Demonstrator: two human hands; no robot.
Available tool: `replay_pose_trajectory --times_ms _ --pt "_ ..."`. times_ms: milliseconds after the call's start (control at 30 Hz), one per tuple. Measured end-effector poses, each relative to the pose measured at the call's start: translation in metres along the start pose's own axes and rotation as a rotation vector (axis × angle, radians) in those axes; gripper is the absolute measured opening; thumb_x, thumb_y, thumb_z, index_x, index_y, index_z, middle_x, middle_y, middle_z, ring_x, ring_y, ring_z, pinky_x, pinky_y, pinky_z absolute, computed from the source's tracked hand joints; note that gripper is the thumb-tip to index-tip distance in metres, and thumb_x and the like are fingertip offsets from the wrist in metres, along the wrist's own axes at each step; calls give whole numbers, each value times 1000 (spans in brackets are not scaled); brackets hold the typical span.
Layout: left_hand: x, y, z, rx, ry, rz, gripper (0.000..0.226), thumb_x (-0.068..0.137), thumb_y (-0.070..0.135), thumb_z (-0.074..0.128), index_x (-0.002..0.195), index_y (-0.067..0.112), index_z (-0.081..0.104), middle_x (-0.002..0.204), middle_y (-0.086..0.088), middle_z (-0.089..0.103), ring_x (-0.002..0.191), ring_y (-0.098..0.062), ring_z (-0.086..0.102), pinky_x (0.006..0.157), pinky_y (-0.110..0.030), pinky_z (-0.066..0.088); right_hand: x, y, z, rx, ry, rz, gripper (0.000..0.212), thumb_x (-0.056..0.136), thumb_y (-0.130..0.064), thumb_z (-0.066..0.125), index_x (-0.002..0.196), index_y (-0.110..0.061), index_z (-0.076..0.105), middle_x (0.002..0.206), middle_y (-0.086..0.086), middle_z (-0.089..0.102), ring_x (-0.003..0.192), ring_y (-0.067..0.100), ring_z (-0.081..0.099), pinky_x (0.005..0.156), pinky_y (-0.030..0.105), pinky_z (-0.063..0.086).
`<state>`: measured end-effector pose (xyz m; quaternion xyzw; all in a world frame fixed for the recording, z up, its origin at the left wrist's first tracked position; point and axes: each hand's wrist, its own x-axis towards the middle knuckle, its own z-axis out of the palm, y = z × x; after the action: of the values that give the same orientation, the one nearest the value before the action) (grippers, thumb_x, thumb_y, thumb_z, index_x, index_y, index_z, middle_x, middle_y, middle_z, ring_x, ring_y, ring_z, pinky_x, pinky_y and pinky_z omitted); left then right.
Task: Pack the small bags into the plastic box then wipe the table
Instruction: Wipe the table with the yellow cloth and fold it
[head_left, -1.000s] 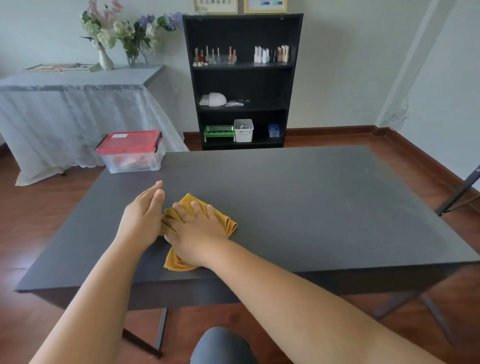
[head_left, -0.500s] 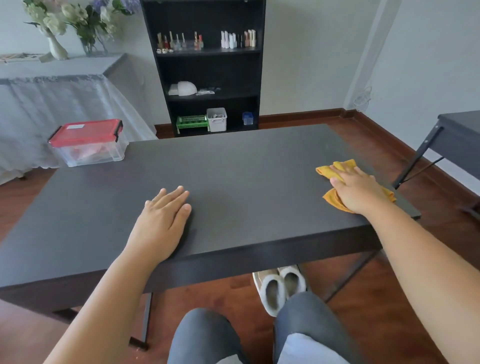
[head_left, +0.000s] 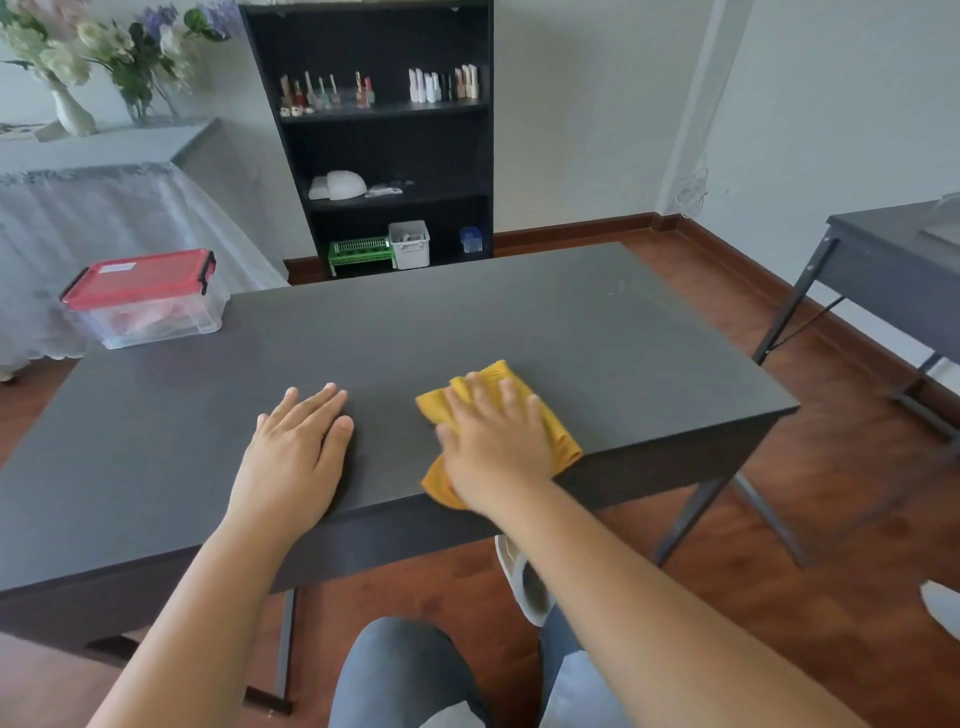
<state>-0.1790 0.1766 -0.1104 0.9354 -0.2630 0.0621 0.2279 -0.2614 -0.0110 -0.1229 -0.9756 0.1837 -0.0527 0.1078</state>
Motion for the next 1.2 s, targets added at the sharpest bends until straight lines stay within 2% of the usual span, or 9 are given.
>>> replay_pose_trajectory --times_ms 100,233,400,600,700,767,867,967,1200 --pt "2 10 1 -9 7 13 46 99 36 32 140 20 47 151 5 38 144 -26 18 114 -47 14 -5 -24 5 3 -72 -172 54 99 -49 19 150 -31 20 162 -4 7 147 31 1 115 51 0" --pt "8 36 9 -4 -30 72 46 100 36 31 141 20 45 151 6 36 145 -25 17 114 -45 12 3 21 -11 38 -111 -240 50 100 -45 25 149 -34 23 161 -9 11 147 21 6 116 47 6" --pt "19 78 30 32 -139 178 48 100 39 28 145 22 38 154 7 31 145 -22 14 116 -43 10 9 138 -44 13 -57 -17 49 101 -41 26 150 -35 24 160 -11 13 147 17 9 114 48 12" --pt "30 110 55 76 -247 194 57 98 48 25 149 24 25 159 8 16 146 -21 9 116 -42 8 -3 259 -71 -61 32 286 49 101 -36 24 150 -30 25 160 -6 18 145 21 16 112 47 17" --pt "23 109 59 119 -265 160 61 97 52 23 150 23 21 159 7 13 146 -21 9 117 -43 11 -12 246 -61 -131 1 332 50 101 -40 22 150 -33 23 160 -6 16 144 25 16 113 47 18" --pt "18 106 60 166 -260 149 63 96 54 21 150 23 20 160 6 12 146 -21 8 117 -43 11 -16 213 -49 -195 -3 199 49 99 -41 25 148 -36 26 160 -7 14 144 25 13 112 48 19" --pt "25 111 57 175 -241 154 63 96 54 20 150 22 21 160 5 13 146 -22 9 116 -44 12 -8 160 -38 -33 -53 -71 50 100 -46 24 149 -40 19 160 -13 9 146 21 6 115 47 11" --pt "81 126 83 167 -231 97 61 97 51 22 150 22 21 160 5 13 146 -22 9 116 -44 12 80 162 -33 18 -150 -206 51 99 -50 20 149 -42 14 160 -16 5 147 18 0 116 45 4" --pt "57 118 82 149 -185 122 58 96 47 22 150 27 22 159 10 13 146 -18 7 115 -38 8 165 177 -43 -5 -164 -95 50 100 -46 18 150 -43 14 161 -12 5 148 21 2 115 52 3"
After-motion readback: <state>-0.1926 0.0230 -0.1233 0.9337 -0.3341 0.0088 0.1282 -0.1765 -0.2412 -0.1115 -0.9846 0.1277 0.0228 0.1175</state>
